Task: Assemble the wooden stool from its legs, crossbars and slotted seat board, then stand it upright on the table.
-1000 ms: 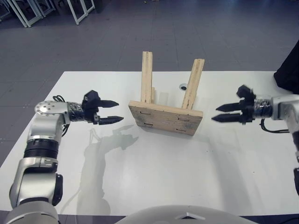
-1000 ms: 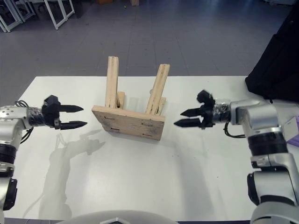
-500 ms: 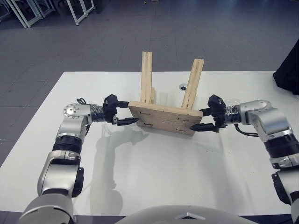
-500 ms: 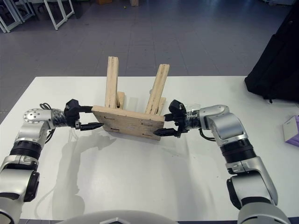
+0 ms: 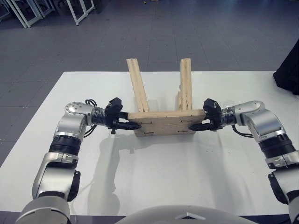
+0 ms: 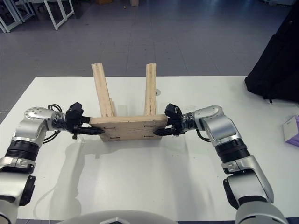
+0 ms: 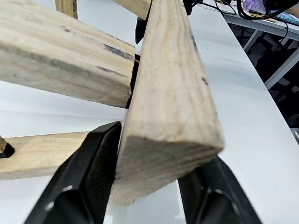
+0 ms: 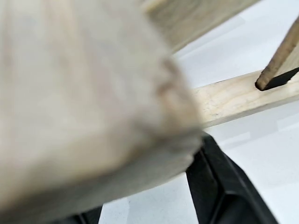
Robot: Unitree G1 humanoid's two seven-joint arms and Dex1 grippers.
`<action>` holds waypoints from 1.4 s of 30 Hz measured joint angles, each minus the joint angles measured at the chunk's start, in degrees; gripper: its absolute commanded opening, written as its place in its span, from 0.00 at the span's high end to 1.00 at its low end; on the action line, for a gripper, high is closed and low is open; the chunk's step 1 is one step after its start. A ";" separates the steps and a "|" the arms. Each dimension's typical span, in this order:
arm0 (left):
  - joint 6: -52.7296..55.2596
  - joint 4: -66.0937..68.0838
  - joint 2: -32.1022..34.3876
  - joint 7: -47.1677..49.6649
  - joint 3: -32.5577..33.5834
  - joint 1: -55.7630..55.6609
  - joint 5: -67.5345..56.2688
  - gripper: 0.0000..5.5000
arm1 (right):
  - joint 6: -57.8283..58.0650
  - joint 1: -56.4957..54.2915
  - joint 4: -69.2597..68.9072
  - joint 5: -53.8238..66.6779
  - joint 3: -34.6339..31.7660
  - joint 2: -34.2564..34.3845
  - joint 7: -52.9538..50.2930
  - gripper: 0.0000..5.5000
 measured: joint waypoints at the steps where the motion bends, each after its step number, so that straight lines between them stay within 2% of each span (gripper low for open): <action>1: -0.04 -0.20 0.71 -0.37 -0.40 -0.04 0.03 0.69 | 0.04 0.00 -0.12 0.08 0.20 0.19 0.60 0.65; 7: 0.06 -2.57 1.41 1.55 0.67 1.17 0.04 0.70 | 4.19 0.33 -2.66 0.76 -1.02 0.58 0.60 0.66; 13: 13.72 -18.42 2.77 10.84 3.86 5.04 0.16 0.70 | 17.00 -0.37 -12.03 3.88 -5.33 -1.59 -1.62 0.66; 18: 30.73 -27.53 5.51 11.02 7.17 4.21 -4.74 0.70 | 31.08 -5.62 -15.51 8.19 -6.16 -4.18 0.62 0.66; 24: 48.26 -27.12 11.96 3.75 12.22 -0.26 -17.27 0.70 | 50.03 -9.74 -12.85 21.88 -12.79 -4.75 4.02 0.66; 28: 65.10 -20.78 13.65 1.53 11.94 -6.89 -24.26 0.70 | 54.96 -19.14 -0.26 37.74 -4.94 -10.26 4.58 0.66; 32: 75.75 -10.15 13.90 0.52 2.97 -17.31 -30.35 0.70 | 56.13 -30.71 14.28 56.24 14.16 -15.79 7.22 0.66; 34: 78.16 -5.20 13.32 0.29 -2.97 -21.99 -32.77 0.70 | 57.03 -35.51 22.35 65.02 23.88 -13.82 8.61 0.66; 35: 79.12 -0.73 12.81 -0.04 -6.42 -24.42 -33.93 0.66 | 57.49 -38.17 28.87 69.51 29.82 -11.83 9.58 0.66; 36: 79.14 2.79 11.82 -0.06 -8.37 -25.98 -34.46 0.63 | 57.56 -39.57 33.84 71.64 32.95 -10.02 10.07 0.66; 39: 79.16 13.22 8.84 0.84 -11.64 -28.94 -34.13 0.55 | 57.74 -41.38 50.04 73.43 35.58 -3.78 9.90 0.66; 41: 79.16 17.59 7.57 1.70 -12.46 -29.97 -32.57 0.48 | 57.77 -41.22 59.49 70.90 32.00 0.87 6.74 0.66; 42: 79.16 18.89 7.32 1.71 -12.43 -30.01 -32.31 0.45 | 57.78 -41.23 61.67 69.77 29.92 2.02 5.77 0.62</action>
